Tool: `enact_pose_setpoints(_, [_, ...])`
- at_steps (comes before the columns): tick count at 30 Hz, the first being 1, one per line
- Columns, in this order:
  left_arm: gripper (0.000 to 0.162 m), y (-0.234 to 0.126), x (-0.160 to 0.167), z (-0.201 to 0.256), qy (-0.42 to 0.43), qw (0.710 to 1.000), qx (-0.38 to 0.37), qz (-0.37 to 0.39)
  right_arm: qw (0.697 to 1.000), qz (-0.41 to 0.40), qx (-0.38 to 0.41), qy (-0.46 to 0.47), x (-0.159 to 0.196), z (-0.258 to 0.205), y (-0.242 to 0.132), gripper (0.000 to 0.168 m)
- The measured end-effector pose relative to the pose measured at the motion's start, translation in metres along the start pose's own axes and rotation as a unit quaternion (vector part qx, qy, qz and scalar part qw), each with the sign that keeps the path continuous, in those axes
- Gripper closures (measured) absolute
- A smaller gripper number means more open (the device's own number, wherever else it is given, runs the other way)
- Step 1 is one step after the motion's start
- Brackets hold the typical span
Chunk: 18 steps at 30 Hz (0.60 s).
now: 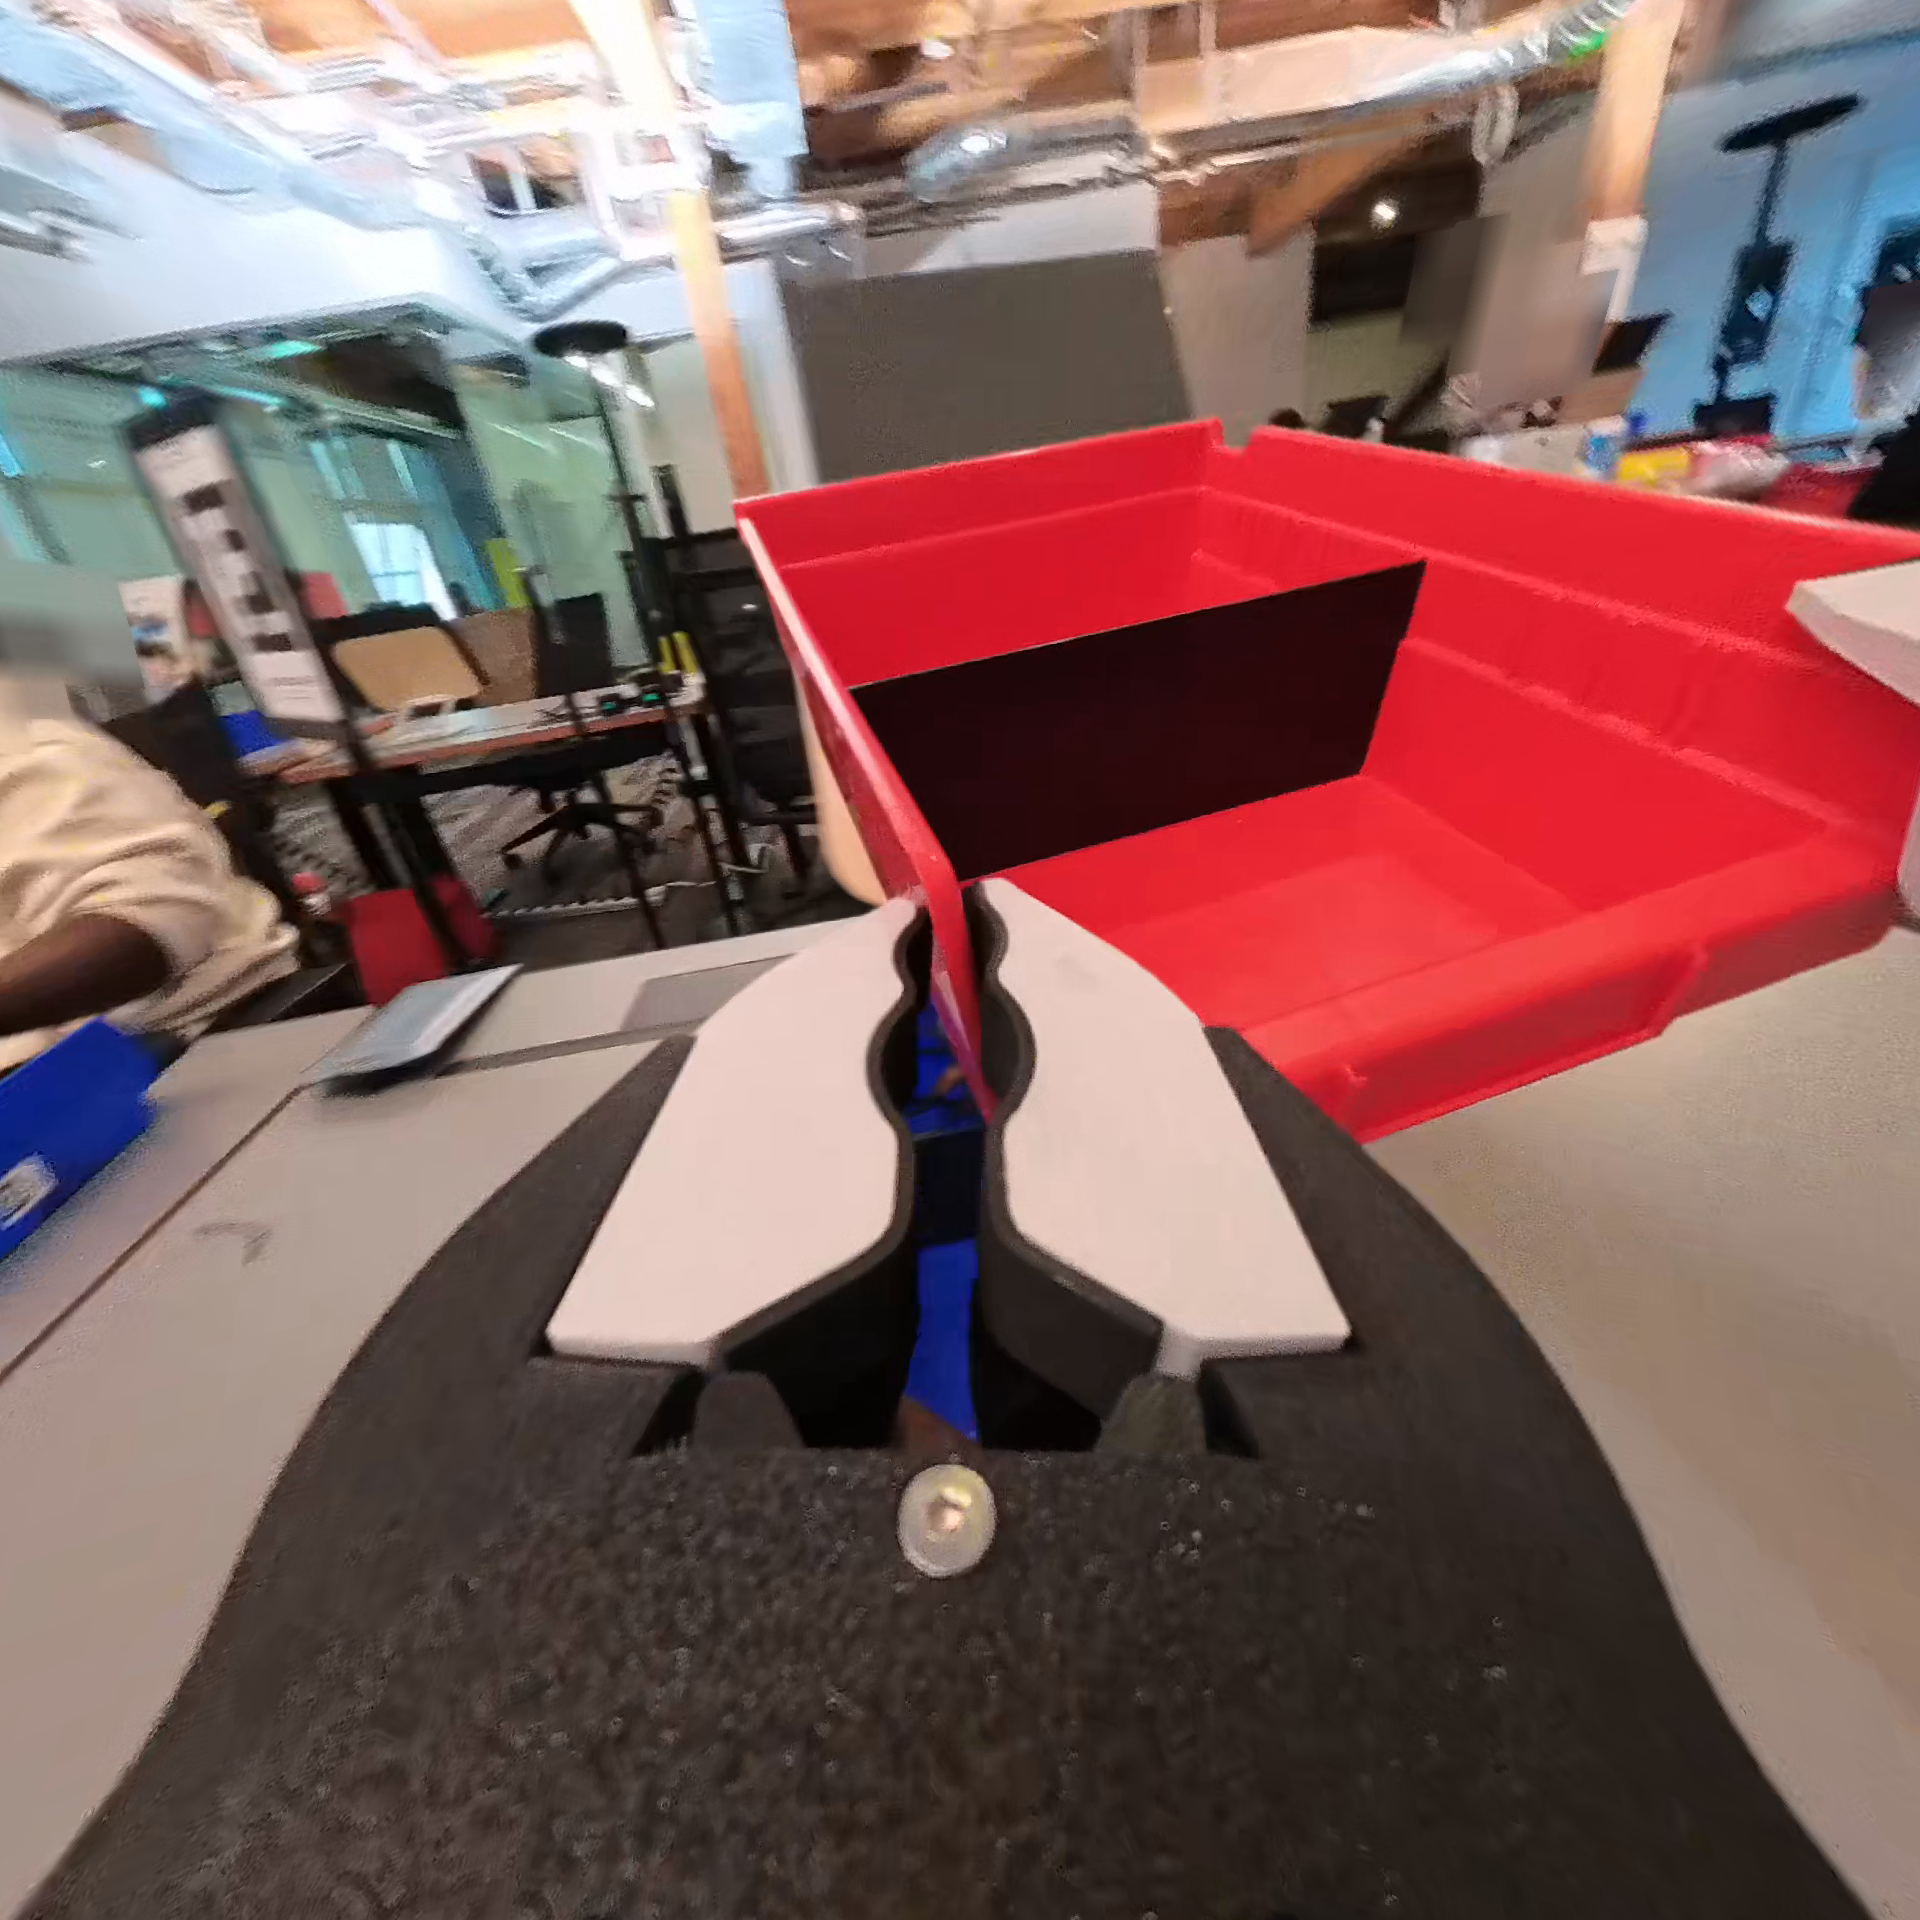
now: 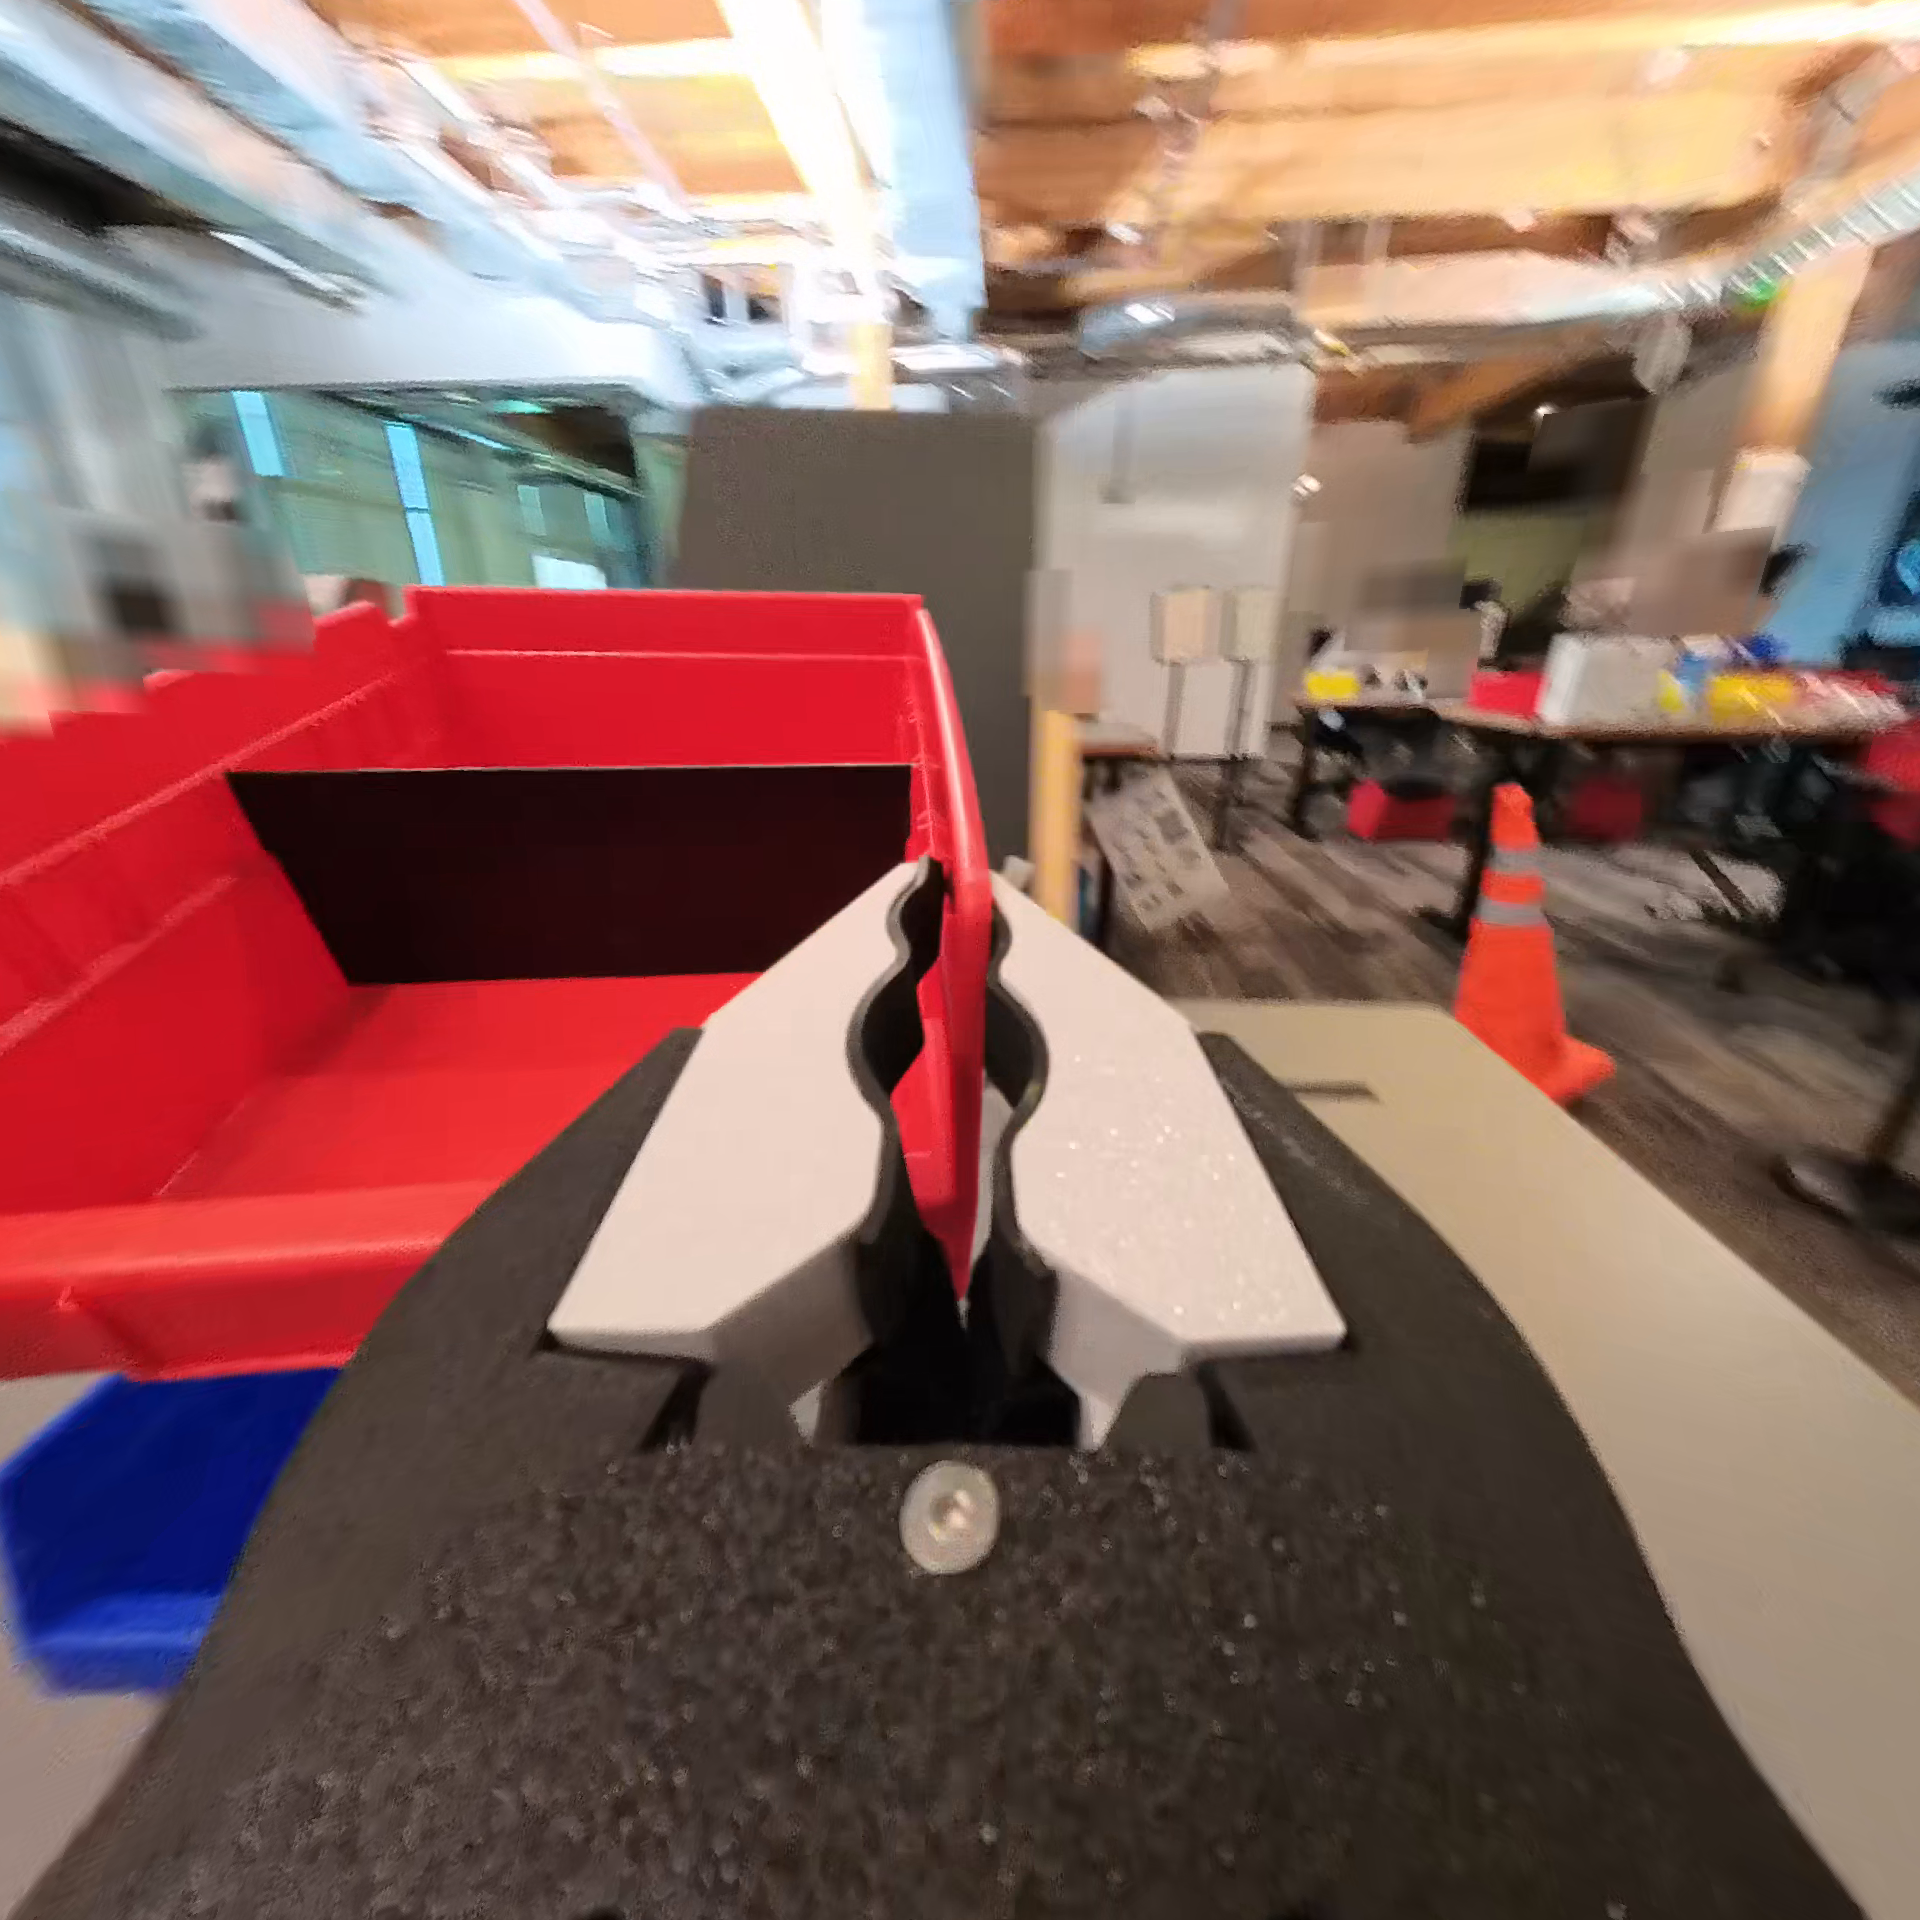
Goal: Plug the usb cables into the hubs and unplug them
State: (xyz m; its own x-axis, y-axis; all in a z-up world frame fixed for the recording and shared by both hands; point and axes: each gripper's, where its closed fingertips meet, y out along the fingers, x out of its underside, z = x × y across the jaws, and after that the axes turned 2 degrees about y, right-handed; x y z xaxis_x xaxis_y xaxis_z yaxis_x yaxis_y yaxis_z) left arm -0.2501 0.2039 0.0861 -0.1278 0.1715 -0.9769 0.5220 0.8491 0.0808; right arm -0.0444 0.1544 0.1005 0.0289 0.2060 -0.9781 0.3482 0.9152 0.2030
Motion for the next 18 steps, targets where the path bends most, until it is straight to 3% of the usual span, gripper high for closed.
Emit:
enact_pose_setpoints(4, [0.156,0.062,0.014,0.129,0.031,0.996,0.075,-0.037,0.993,-0.064,0.099,0.019,0.05,0.137,0.008,0.165])
enact_pose_setpoints(9, [0.157,0.108,0.07,0.266,0.025,0.983,0.146,-0.112,0.976,-0.154,0.145,0.056,0.13,0.263,-0.01,0.165])
enact_pose_setpoints(12, [0.158,0.113,0.102,0.31,0.028,0.979,0.149,-0.136,0.963,-0.207,0.163,0.048,0.168,0.298,-0.02,0.166])
enact_pose_setpoints(15, [0.157,0.114,0.122,0.325,0.036,0.981,0.141,-0.128,0.96,-0.23,0.153,0.041,0.182,0.309,-0.021,0.165])
enact_pose_setpoints(18, [0.156,0.11,0.151,0.332,0.019,0.972,0.157,-0.176,0.949,-0.277,0.134,0.07,0.21,0.308,-0.021,0.165])
